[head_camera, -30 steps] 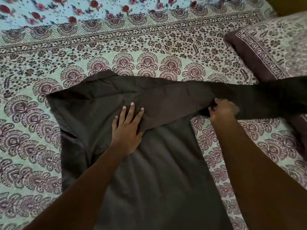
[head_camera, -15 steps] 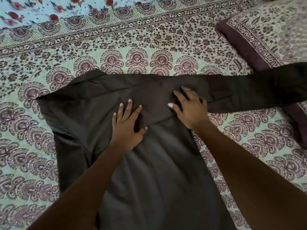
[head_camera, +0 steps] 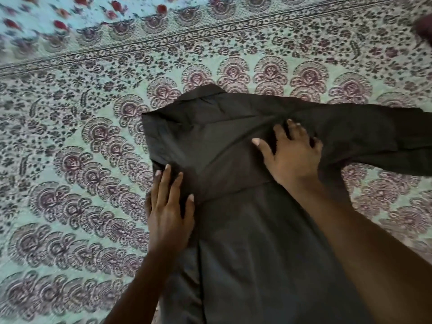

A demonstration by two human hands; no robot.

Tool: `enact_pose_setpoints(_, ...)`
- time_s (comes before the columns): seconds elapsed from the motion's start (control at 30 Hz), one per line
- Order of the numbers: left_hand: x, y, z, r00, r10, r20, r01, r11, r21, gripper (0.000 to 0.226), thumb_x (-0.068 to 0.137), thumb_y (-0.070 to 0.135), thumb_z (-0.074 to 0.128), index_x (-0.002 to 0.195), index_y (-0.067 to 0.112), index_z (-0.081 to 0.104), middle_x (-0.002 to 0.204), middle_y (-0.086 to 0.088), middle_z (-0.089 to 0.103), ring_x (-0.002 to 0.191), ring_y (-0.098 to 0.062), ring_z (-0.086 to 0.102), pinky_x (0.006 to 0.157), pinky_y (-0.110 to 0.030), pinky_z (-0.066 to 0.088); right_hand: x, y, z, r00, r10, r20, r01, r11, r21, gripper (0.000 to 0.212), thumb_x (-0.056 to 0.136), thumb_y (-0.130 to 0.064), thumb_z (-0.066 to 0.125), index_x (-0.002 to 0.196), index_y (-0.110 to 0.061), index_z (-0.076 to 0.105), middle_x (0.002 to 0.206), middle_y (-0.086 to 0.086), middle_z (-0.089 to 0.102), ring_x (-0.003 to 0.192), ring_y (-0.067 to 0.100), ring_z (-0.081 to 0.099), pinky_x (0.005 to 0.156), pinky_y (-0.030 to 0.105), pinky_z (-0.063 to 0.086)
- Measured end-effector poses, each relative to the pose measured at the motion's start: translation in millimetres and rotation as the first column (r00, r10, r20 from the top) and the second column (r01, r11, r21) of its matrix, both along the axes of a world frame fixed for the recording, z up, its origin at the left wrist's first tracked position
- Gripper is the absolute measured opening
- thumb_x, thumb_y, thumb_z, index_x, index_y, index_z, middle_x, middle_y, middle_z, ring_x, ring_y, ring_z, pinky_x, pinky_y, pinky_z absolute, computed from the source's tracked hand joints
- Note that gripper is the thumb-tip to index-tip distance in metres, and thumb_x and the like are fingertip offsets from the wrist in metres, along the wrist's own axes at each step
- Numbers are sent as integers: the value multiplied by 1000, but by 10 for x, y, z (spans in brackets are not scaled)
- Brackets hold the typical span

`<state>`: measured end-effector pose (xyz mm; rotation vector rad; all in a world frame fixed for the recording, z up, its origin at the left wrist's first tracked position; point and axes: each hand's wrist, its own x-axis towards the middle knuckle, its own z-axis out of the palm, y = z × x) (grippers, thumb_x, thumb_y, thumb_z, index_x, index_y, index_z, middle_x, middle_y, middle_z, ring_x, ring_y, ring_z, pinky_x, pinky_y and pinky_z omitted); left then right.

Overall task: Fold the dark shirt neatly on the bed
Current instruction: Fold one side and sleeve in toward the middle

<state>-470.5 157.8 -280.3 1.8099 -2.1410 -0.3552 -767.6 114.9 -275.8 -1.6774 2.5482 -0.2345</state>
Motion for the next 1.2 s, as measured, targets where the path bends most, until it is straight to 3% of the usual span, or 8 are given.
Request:
enact_pose_setpoints(0.13,302,163,-98,994,-3,114,3,1000,5,62,97,48,50,154,23,48,169,2,33,157,-22,28,124,-51,24,306,-155,34,1000,-13,-19,13,1000,-7,72,98,-67,41,141,-11,56,157,23,45,151,39,34,116,69,23)
enact_pose_setpoints(0.33,336,247,-170,988,9,154,-13,999,29,64,97,47,50,157,25,45,172,3,26,159,-21,24,125,-51,25,1175,-616,241,854,492,170,-438,856,-276,53,98,-55,56,134,-17,62,141,6,58,132,32,51,96,53,39)
enact_pose_setpoints(0.47,348,246,-179,993,20,113,-21,1000,8,66,96,46,53,156,21,46,170,1,29,158,-22,27,123,-53,29,1708,-1272,517,750,544,375,-542,831,-123,53,96,-51,67,140,-24,56,120,-2,69,121,28,60,103,51,38)
enact_pose_setpoints(0.63,351,258,-188,995,49,90,-51,999,17,73,91,43,59,156,14,45,170,0,30,158,-20,28,123,-51,29,2125,-1948,453,657,521,545,-519,837,-174,31,84,-13,83,98,-31,63,74,-14,66,85,16,71,96,58,53)
enact_pose_setpoints(0.87,364,232,-146,996,45,77,-53,994,99,75,88,47,61,156,20,45,172,3,24,158,-19,26,124,-48,28,2128,-2229,236,777,513,365,-499,855,-140,15,92,-6,61,97,-20,66,92,-3,69,94,20,66,91,27,50)
enact_pose_setpoints(0.97,372,214,-143,995,36,91,-48,991,128,76,87,49,61,156,20,45,173,4,21,159,-20,24,122,-49,30,2081,-1904,496,824,559,90,-468,763,-446,13,94,-12,58,104,-11,67,105,11,65,102,33,60,88,45,46)
enact_pose_setpoints(1.13,373,234,-178,993,22,118,-38,989,140,80,85,50,61,157,19,45,173,2,23,158,-23,27,121,-52,31,1875,-968,301,348,936,-54,-867,299,-399,16,97,-5,60,104,4,72,116,23,68,99,42,66,85,50,52)
enact_pose_setpoints(1.2,369,233,-188,994,24,107,-39,990,136,81,84,50,61,157,19,45,172,2,25,158,-23,27,121,-52,32,1705,-863,70,288,953,-95,-946,267,-184,31,102,-16,57,125,1,69,141,17,63,124,37,64,97,49,52)
